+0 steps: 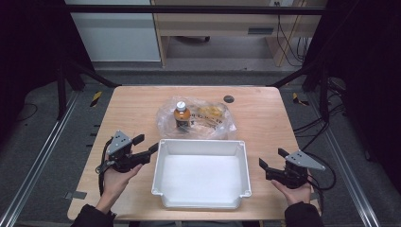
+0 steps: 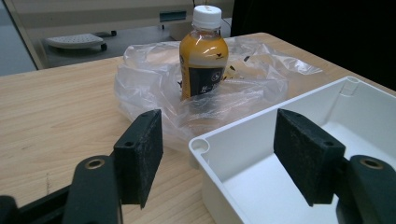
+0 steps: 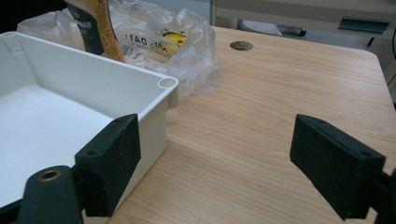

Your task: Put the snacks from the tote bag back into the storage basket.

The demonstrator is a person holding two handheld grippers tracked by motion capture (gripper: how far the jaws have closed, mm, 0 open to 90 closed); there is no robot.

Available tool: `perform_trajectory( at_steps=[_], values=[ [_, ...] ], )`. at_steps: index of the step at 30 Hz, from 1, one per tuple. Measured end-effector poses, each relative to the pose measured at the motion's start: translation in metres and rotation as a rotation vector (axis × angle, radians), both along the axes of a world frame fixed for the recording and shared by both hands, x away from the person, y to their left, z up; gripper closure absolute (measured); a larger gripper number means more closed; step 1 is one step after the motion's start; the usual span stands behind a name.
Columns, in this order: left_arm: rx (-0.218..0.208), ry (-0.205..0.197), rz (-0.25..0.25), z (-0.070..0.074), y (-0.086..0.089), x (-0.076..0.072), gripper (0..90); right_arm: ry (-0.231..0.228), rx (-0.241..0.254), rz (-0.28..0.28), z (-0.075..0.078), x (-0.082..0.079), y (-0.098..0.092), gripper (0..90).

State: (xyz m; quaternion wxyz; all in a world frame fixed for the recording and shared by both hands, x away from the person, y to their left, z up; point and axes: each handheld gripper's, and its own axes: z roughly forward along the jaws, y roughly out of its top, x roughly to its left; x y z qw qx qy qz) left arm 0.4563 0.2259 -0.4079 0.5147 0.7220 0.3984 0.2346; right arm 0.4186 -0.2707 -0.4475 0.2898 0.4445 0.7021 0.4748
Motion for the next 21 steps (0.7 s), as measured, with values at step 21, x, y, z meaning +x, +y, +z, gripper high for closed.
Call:
perform_trajectory(
  at_steps=[21],
  values=[
    [0.018, -0.008, -0.008, 0.006, -0.020, 0.015, 32.8, -0.003, -0.001, 0.001, 0.000, 0.000, 0.000, 16.6]
  ],
)
